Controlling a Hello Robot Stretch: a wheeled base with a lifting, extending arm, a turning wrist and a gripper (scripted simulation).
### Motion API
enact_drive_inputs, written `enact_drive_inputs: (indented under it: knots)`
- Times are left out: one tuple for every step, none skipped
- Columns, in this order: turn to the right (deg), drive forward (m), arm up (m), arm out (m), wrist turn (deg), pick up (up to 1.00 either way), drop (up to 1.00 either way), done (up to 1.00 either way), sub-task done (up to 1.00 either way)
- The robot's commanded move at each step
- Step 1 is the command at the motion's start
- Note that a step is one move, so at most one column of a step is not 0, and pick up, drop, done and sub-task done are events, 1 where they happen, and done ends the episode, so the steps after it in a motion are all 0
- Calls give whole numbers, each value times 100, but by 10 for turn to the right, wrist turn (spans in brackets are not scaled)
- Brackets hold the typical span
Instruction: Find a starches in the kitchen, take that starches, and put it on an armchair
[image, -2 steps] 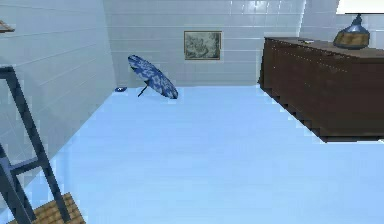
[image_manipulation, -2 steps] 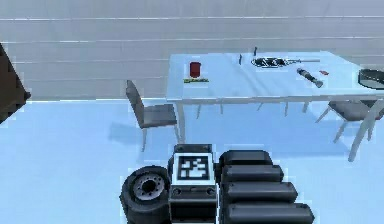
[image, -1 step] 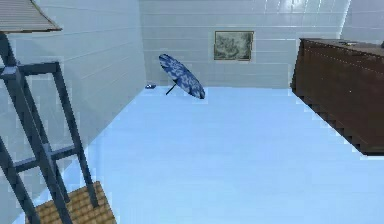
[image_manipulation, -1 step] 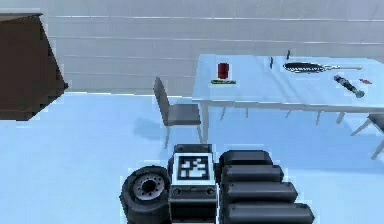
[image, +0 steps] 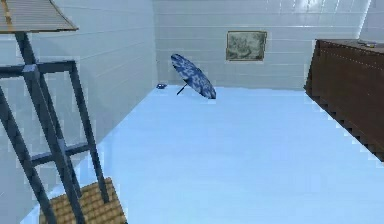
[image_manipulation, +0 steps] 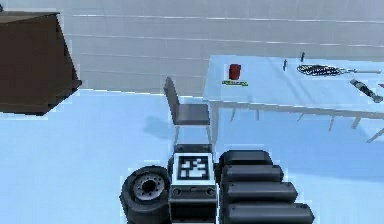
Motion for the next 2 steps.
enact_drive_inputs:
  knots:
    - [450, 0, 0, 0, 0, 0, 0, 0, 0]
    - [450, 0, 0, 0, 0, 0, 0, 0, 0]
